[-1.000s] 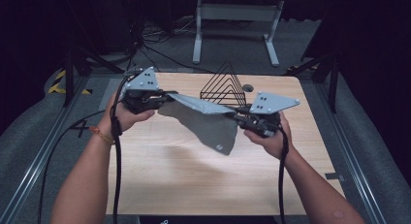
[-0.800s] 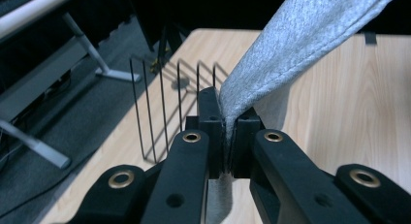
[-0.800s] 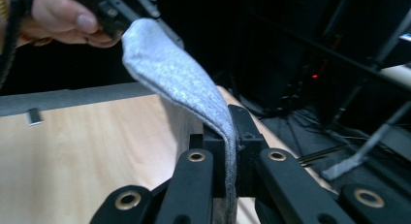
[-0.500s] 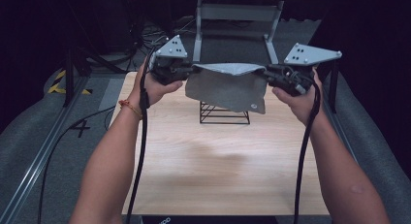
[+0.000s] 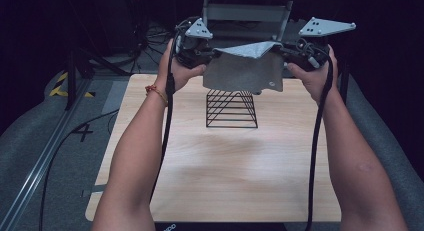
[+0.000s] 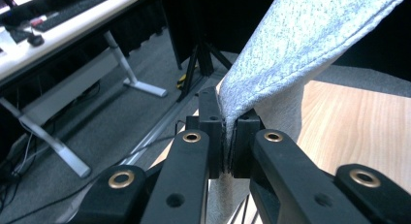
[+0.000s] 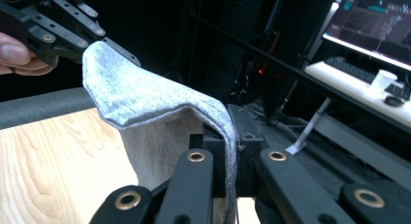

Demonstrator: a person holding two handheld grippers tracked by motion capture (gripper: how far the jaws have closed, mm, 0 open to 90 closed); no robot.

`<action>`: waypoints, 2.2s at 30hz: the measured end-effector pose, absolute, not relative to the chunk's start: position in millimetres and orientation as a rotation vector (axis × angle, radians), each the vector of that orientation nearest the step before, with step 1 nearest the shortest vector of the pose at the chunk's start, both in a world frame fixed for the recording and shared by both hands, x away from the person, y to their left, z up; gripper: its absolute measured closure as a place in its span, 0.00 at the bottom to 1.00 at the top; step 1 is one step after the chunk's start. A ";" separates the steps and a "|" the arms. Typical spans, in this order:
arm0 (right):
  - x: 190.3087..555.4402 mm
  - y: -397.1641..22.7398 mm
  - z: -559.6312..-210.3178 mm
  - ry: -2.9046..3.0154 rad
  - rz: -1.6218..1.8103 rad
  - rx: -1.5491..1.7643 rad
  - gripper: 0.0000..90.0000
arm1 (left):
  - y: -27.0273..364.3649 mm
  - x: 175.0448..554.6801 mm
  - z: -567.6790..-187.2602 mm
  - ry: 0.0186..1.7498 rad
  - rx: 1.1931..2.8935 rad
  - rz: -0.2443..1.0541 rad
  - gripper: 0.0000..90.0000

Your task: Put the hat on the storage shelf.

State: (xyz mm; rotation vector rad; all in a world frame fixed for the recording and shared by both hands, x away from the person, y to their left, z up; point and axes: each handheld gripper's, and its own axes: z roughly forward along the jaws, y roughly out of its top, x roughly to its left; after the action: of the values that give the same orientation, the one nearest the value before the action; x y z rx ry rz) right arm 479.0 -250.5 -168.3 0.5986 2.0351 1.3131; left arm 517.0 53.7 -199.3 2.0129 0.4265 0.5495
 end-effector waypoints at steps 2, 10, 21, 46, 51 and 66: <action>484.5 -252.6 -172.0 2.039 1.308 0.613 0.98 | 50.7 521.7 -203.6 0.444 2.012 0.547 0.97; 507.0 -253.8 -184.4 2.040 1.302 0.664 0.98 | 47.5 535.0 -208.9 0.495 2.008 0.595 0.97; 517.6 -251.9 -177.2 2.001 1.314 0.674 0.98 | 43.6 543.9 -199.7 0.522 2.004 0.643 0.97; 517.2 -254.1 -193.4 2.059 1.305 0.682 0.98 | 52.5 540.9 -212.5 0.503 2.025 0.533 0.97; 506.9 -252.8 -181.9 2.053 1.303 0.651 0.98 | 55.3 533.3 -206.0 0.481 2.029 0.527 0.97; 499.2 -250.4 -203.1 2.103 1.286 0.644 0.97 | 58.3 526.4 -227.7 0.481 2.062 0.497 0.96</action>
State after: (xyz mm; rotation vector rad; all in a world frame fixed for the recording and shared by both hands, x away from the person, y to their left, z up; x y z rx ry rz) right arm 499.2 -250.4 -203.1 0.6443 2.1034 1.2855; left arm 526.4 58.3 -227.7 2.0616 0.4814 0.4967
